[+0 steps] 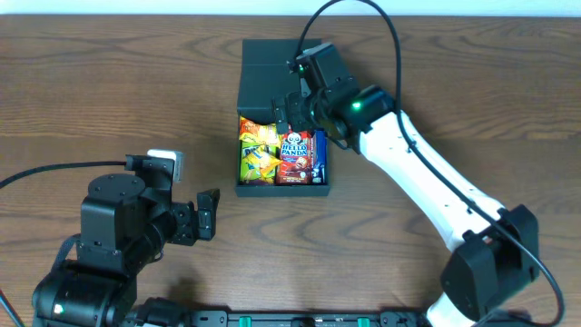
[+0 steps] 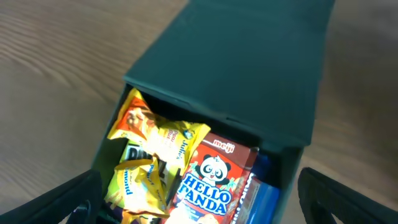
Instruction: Pack container
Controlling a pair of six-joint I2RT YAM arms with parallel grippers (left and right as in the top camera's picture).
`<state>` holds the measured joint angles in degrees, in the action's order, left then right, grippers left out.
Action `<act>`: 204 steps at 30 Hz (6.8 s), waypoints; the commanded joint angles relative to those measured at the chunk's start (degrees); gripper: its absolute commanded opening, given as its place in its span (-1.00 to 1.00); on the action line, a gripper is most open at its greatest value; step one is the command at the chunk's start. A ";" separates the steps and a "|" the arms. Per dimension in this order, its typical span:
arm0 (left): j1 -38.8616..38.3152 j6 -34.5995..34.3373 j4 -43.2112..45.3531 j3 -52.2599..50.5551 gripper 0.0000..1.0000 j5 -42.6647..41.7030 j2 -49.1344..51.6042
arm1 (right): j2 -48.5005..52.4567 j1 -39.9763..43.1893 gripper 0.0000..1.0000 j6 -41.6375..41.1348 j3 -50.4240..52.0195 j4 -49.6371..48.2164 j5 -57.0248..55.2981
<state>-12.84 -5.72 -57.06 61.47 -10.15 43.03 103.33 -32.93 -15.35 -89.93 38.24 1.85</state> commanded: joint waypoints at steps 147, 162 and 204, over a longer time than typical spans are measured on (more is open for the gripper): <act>16.24 4.81 26.23 40.94 -0.89 -54.01 80.54 | 27.39 25.79 -0.97 -15.06 0.09 -54.03 72.04; 16.26 13.53 10.95 40.94 -0.89 -44.19 77.92 | 27.39 25.90 -0.98 -7.69 0.09 -37.90 72.63; 18.08 7.85 3.43 40.94 -0.71 -37.83 40.54 | 3.06 33.27 0.54 3.56 0.09 -40.89 56.68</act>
<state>5.15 3.60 -53.19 101.45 -47.59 87.00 108.44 0.73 -10.52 -89.58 -2.07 56.82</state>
